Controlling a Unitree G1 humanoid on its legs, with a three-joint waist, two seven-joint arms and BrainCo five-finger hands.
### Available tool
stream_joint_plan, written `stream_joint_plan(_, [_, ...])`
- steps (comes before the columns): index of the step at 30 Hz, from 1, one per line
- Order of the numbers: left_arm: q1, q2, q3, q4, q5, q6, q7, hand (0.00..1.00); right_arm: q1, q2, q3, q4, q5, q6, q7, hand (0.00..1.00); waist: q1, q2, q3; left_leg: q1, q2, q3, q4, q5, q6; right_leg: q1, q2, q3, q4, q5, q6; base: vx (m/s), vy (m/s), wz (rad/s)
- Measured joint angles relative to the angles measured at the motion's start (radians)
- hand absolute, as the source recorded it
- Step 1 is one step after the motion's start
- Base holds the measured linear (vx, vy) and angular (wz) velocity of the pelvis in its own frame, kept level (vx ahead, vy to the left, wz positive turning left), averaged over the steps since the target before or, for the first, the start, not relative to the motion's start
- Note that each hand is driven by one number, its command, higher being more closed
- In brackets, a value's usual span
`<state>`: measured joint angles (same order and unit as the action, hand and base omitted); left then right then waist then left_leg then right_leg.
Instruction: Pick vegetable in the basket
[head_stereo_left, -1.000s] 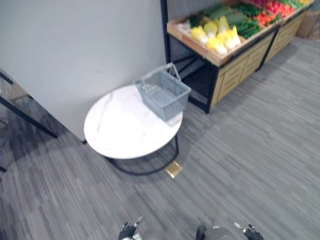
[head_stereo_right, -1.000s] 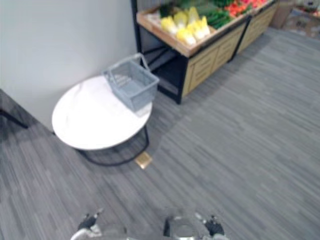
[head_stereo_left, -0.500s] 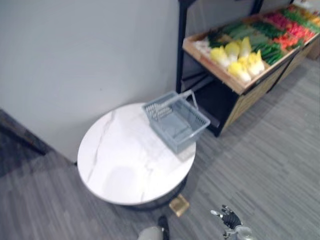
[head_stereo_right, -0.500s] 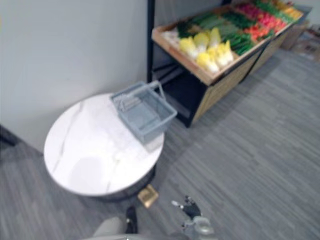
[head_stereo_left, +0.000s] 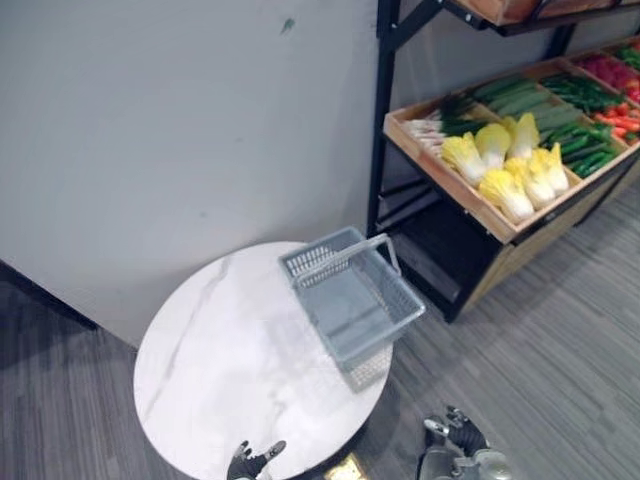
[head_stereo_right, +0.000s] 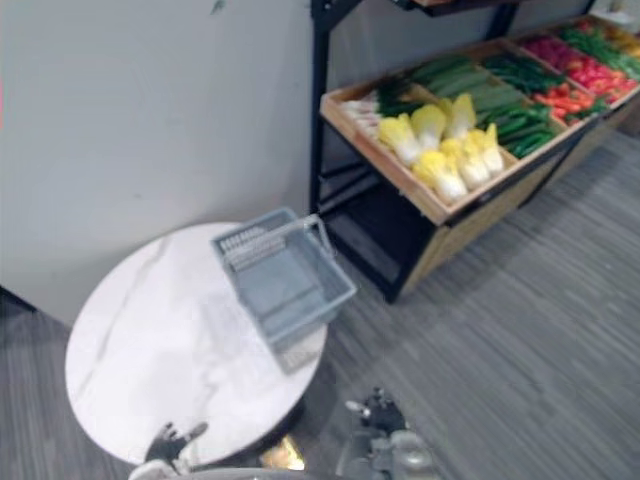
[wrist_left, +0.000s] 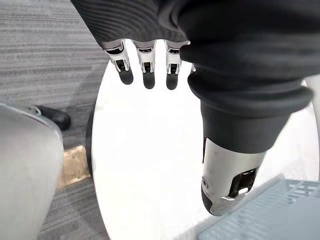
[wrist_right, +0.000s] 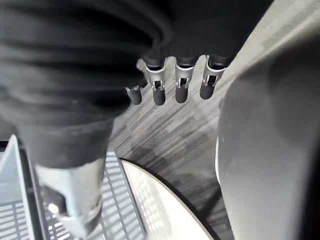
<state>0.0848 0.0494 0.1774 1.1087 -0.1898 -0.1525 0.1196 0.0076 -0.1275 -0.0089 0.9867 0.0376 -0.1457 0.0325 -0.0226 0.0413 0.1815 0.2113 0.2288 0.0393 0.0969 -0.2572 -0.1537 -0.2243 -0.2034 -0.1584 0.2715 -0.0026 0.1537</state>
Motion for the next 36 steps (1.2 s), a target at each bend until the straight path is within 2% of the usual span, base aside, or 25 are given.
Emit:
stream_joint_plan(1, [0.0,-0.016,0.0,0.005,-0.001,-0.001,-0.001,0.0,-0.009,-0.017,0.001,0.005,0.0,0.001,-0.001,0.0,0.009,0.019,-0.005,-0.007,0.022,-0.014,-0.002,0.023,-0.001,-0.01,0.02,-0.013,0.021,-0.021,-0.022,0.42,-0.506,0.51])
stream_joint_plan(2, [-0.001,-0.026,0.008,0.005,-0.003,-0.001,-0.004,0.0,-0.029,-0.036,0.012,0.006,0.001,0.001,0.0,0.0,0.012,0.034,-0.009,-0.051,0.042,-0.05,0.013,0.094,-0.018,-0.027,0.032,-0.044,0.055,-0.045,-0.055,0.34,-0.418,0.37])
stream_joint_plan(3, [-0.003,-0.026,0.007,0.004,-0.003,-0.001,-0.004,0.0,-0.038,-0.041,0.018,0.006,0.001,0.001,0.0,0.0,0.007,0.036,-0.011,-0.073,0.046,-0.067,0.022,0.131,-0.02,-0.032,0.028,-0.064,0.073,-0.051,-0.064,0.47,-0.589,0.8])
stream_joint_plan(4, [-0.006,-0.027,0.008,0.003,-0.005,-0.001,-0.007,0.0,-0.047,-0.048,0.019,0.004,0.001,-0.001,0.001,0.0,-0.003,0.019,-0.002,-0.117,0.05,-0.089,0.03,0.212,-0.007,-0.025,0.014,-0.116,0.082,-0.072,-0.096,0.41,-0.527,1.11])
stream_joint_plan(5, [-0.013,-0.026,0.008,0.002,-0.004,0.0,-0.008,0.0,-0.046,-0.055,0.019,0.003,0.002,-0.003,0.001,0.0,-0.003,0.023,-0.001,-0.143,0.058,-0.075,0.024,0.303,0.002,0.002,0.005,-0.165,0.074,-0.084,-0.116,0.38,-0.484,1.24])
stream_joint_plan(6, [-0.014,-0.026,0.008,0.002,-0.003,0.0,-0.008,0.0,-0.045,-0.058,0.018,0.003,0.002,-0.004,0.0,0.0,-0.004,0.016,0.003,-0.155,0.065,-0.061,0.018,0.347,0.007,0.021,0.004,-0.193,0.064,-0.089,-0.123,0.26,-0.338,1.32])
stream_joint_plan(7, [-0.013,-0.025,0.007,-0.001,-0.003,-0.001,-0.007,0.0,-0.037,-0.063,0.018,0.002,0.004,-0.007,0.0,0.0,-0.003,0.012,0.005,-0.161,0.079,0.018,0.011,0.406,0.015,0.065,0.005,-0.244,0.038,-0.099,-0.14,0.21,-0.288,1.25])
stream_joint_plan(8, [-0.013,-0.024,0.004,-0.004,-0.002,0.0,-0.007,0.0,-0.033,-0.069,0.018,-0.003,0.005,-0.008,0.0,0.0,-0.003,0.012,0.006,-0.17,0.08,0.122,0.019,0.405,0.011,0.103,0.004,-0.287,0.012,-0.102,-0.144,0.19,-0.258,1.14])
stream_joint_plan(9, [-0.013,-0.023,0.003,-0.005,-0.001,0.001,-0.007,0.0,-0.034,-0.073,0.018,-0.012,0.006,-0.008,0.0,0.0,-0.003,0.011,0.006,-0.174,0.076,0.172,0.023,0.4,0.01,0.121,0.004,-0.301,-0.005,-0.102,-0.144,0.14,-0.188,0.92])
stream_joint_plan(10, [-0.013,-0.024,0.003,-0.005,-0.001,0.002,-0.006,0.0,-0.033,-0.082,0.019,-0.04,0.009,-0.011,-0.001,0.0,-0.002,0.011,0.006,-0.177,0.048,0.252,0.019,0.376,-0.007,0.151,0.004,-0.328,-0.035,-0.102,-0.144,0.08,-0.111,0.77])
stream_joint_plan(11, [-0.013,-0.024,0.002,-0.006,-0.001,0.003,-0.006,0.0,-0.032,-0.091,0.018,-0.072,0.011,-0.013,-0.004,0.0,-0.002,0.01,0.006,-0.177,0.019,0.302,-0.007,0.357,-0.009,0.168,0.005,-0.35,-0.05,-0.102,-0.144,0.05,-0.077,0.7])
stream_joint_plan(12, [-0.013,-0.024,0.002,-0.006,0.0,0.003,-0.005,0.0,-0.032,-0.094,0.018,-0.087,0.011,-0.017,-0.004,0.0,-0.002,0.01,0.006,-0.175,0.013,0.314,-0.026,0.355,-0.008,0.172,0.006,-0.359,-0.056,-0.102,-0.144,0.01,-0.029,0.55])
stream_joint_plan(16, [-0.013,-0.024,0.009,-0.006,0.009,0.009,-0.005,0.0,-0.035,-0.111,0.017,-0.179,0.01,-0.031,-0.017,0.0,0.001,0.032,-0.005,-0.176,0.002,0.313,-0.125,0.35,-0.015,0.157,0.045,-0.364,-0.122,-0.073,-0.113,-0.03,0.045,0.2])
stream_joint_plan(18, [-0.013,-0.023,0.019,-0.006,0.013,0.01,-0.005,0.0,-0.008,-0.119,0.011,-0.271,0.006,-0.029,-0.028,0.0,0.001,0.03,-0.005,-0.177,0.002,0.319,-0.14,0.32,-0.036,0.16,0.06,-0.366,-0.148,-0.05,-0.1,-0.07,0.097,0.06])
stream_joint_plan(20, [-0.013,-0.017,0.019,-0.004,0.019,0.014,-0.005,0.0,-0.002,-0.135,-0.011,-0.352,-0.001,-0.028,-0.036,0.0,-0.001,0.033,-0.007,-0.176,0.001,0.336,-0.148,0.283,-0.031,0.159,0.064,-0.363,-0.167,-0.028,-0.092,-0.08,0.135,-0.02])
stream_joint_plan(22, [-0.012,0.0,0.02,-0.004,0.041,0.025,-0.006,0.0,-0.002,-0.143,-0.057,-0.444,-0.032,-0.028,-0.054,0.0,-0.001,0.025,-0.009,-0.181,-0.013,0.336,-0.147,0.274,-0.028,0.161,0.06,-0.349,-0.191,-0.005,-0.083,-0.09,0.145,-0.03])
stream_joint_plan(24, [0.001,0.021,0.02,0.002,0.056,0.033,-0.007,0.0,-0.011,-0.174,-0.11,-0.56,-0.124,-0.028,-0.087,0.0,-0.001,0.024,-0.013,-0.178,-0.03,0.335,-0.146,0.271,-0.02,0.173,0.054,-0.335,-0.225,0.021,-0.077,-0.05,0.069,-0.02])
stream_joint_plan(27, [0.033,0.029,0.02,0.007,0.061,0.036,-0.008,0.0,-0.029,-0.201,-0.152,-0.644,-0.25,-0.023,-0.137,0.0,-0.002,0.028,-0.022,-0.172,-0.037,0.336,-0.148,0.271,-0.019,0.183,0.051,-0.331,-0.24,0.032,-0.073,-0.01,0.026,-0.02])
stream_joint_plan(29, [0.052,0.03,0.026,0.008,0.088,0.048,-0.009,0.0,-0.062,-0.216,-0.162,-0.721,-0.387,0.006,-0.189,0.0,-0.001,0.027,-0.028,-0.17,-0.036,0.336,-0.151,0.273,-0.018,0.183,0.054,-0.331,-0.242,0.037,-0.079,0.0,0.0,0.0])
stream_joint_plan(30, [0.056,0.03,0.026,0.008,0.089,0.049,-0.009,0.0,-0.072,-0.216,-0.162,-0.74,-0.416,0.01,-0.199,0.0,-0.001,0.026,-0.029,-0.17,-0.035,0.336,-0.153,0.273,-0.017,0.184,0.055,-0.331,-0.245,0.038,-0.079,0.0,0.0,0.0])
stream_joint_plan(32, [0.065,0.029,0.03,0.008,0.1,0.053,-0.008,0.0,-0.118,-0.217,-0.135,-0.777,-0.507,0.012,-0.232,0.0,0.0,0.021,-0.041,-0.167,-0.033,0.336,-0.17,0.282,-0.014,0.186,0.066,-0.331,-0.262,0.049,-0.083,0.0,0.0,0.0])
stream_joint_plan(33, [0.066,0.029,0.034,0.009,0.105,0.054,-0.008,0.0,-0.134,-0.217,-0.121,-0.777,-0.515,0.013,-0.235,0.0,0.001,0.019,-0.042,-0.164,-0.033,0.336,-0.173,0.283,-0.015,0.191,0.067,-0.332,-0.267,0.052,-0.084,0.04,-0.009,-0.02])
stream_joint_plan(34, [0.069,0.027,0.05,0.018,0.126,0.054,-0.009,0.0,-0.175,-0.218,-0.061,-0.774,-0.537,0.015,-0.242,0.0,0.004,0.015,-0.051,-0.155,-0.033,0.337,-0.184,0.286,-0.016,0.197,0.071,-0.332,-0.273,0.057,-0.083,0.0,0.0,0.0])
stream_joint_plan(35, [0.068,0.027,0.052,0.019,0.126,0.055,-0.009,0.0,-0.18,-0.219,-0.054,-0.773,-0.541,0.015,-0.243,0.0,0.005,0.014,-0.052,-0.155,-0.033,0.337,-0.184,0.286,-0.016,0.197,0.071,-0.332,-0.274,0.057,-0.083,0.03,0.001,-0.02])
stream_joint_plan(36, [0.068,0.028,0.068,0.025,0.127,0.055,-0.008,0.0,-0.227,-0.235,0.032,-0.762,-0.55,0.014,-0.24,0.0,0.007,0.005,-0.056,-0.155,-0.033,0.336,-0.185,0.286,-0.016,0.198,0.072,-0.333,-0.275,0.058,-0.082,0.0,0.0,0.0])
